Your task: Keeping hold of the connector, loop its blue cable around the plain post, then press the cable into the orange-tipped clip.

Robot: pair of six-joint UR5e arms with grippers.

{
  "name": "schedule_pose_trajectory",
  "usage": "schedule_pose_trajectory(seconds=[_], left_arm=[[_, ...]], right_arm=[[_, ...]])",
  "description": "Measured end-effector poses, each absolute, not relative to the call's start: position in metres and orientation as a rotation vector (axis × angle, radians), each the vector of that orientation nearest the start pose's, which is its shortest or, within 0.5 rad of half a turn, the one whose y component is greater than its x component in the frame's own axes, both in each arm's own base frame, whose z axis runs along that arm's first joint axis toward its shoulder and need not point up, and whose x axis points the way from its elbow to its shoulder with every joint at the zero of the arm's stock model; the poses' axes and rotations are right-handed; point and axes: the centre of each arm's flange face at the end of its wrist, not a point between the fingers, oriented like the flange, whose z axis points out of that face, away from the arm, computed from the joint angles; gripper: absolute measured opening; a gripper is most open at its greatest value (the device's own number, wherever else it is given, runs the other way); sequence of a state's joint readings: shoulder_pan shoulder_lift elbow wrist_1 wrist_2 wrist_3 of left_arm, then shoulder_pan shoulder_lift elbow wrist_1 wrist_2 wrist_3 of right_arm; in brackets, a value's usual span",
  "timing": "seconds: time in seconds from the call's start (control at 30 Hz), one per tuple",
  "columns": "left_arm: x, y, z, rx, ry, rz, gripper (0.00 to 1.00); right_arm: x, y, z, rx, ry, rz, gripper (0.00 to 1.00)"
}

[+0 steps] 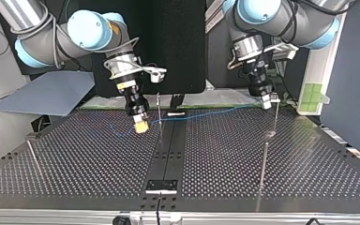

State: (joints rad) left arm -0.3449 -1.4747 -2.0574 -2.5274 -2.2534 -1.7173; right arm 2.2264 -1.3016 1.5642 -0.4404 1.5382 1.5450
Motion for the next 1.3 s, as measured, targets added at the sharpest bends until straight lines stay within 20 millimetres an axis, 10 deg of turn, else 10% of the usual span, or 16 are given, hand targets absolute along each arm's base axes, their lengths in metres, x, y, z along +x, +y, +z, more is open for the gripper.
schedule_pose_trajectory(seconds=[0.43, 0.9, 1.3], left_arm=[[0.403, -0.17, 0.431, -0.468, 1.247, -0.001, 0.05], [0.459, -0.158, 0.453, -0.43, 1.251, -0.019, 0.05], [0.501, -0.126, 0.485, -0.446, 1.183, -0.035, 0.05]], right_arm=[[0.515, -0.411, 0.406, 1.572, -0.58, 1.886, 0.0], [0.53, -0.432, 0.45, 1.49, -0.553, 1.95, 0.0], [0.542, -0.443, 0.433, 1.519, -0.559, 1.94, 0.0]])
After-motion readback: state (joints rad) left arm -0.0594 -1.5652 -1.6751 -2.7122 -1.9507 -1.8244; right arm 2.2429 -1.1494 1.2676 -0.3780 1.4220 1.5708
